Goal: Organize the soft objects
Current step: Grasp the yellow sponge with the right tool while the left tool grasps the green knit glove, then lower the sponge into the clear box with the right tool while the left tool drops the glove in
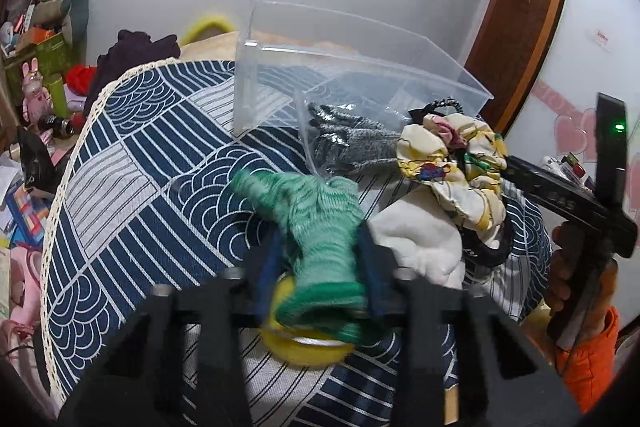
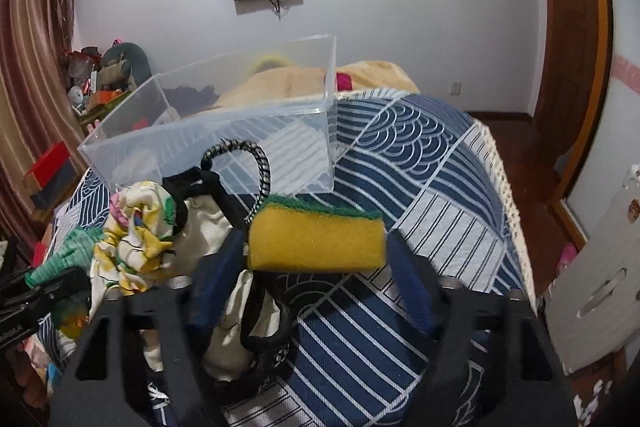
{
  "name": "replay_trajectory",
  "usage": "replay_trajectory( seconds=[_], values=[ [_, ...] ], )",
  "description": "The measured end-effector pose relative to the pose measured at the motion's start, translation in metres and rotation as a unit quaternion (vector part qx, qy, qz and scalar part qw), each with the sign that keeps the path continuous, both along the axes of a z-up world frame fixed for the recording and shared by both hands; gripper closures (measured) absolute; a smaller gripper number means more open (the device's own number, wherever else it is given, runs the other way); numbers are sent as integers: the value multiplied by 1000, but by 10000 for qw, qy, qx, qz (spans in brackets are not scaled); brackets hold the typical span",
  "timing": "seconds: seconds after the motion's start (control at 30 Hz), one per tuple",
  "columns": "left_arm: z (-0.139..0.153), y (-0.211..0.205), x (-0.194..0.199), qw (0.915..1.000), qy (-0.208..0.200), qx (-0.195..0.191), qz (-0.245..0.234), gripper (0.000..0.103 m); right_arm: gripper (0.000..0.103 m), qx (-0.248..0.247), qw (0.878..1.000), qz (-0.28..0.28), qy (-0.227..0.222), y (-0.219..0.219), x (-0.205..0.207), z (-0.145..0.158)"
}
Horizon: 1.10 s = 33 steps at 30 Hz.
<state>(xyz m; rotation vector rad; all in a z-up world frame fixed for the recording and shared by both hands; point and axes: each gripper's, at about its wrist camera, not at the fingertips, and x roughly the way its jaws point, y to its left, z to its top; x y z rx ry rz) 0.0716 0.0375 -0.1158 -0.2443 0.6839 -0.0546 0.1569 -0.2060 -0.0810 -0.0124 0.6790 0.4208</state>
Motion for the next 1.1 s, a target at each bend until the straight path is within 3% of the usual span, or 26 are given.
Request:
replay_trajectory(
  seconds=[0.1, 0.3, 0.6, 0.87, 1.1],
  values=[
    [6, 0, -4, 9999, -138, 73, 38, 81, 47, 61, 10000, 21, -43, -5, -5, 1],
    [25, 3, -14, 9987, -452, 183, 113, 82, 50, 164, 9996, -40, -225, -16, -17, 11],
    [66, 21, -17, 9942, -1004, 198, 339, 82, 50, 370, 9960, 10, -809, -17, -30, 53],
    [99, 28, 11, 9886, -1396, 384, 416, 82, 50, 280, 9911, 142, -1293, 3, -21, 84],
    [105, 26, 53, 9890, -1350, 504, 335, 82, 50, 157, 9907, 254, -1324, 27, 12, 90]
  ],
)
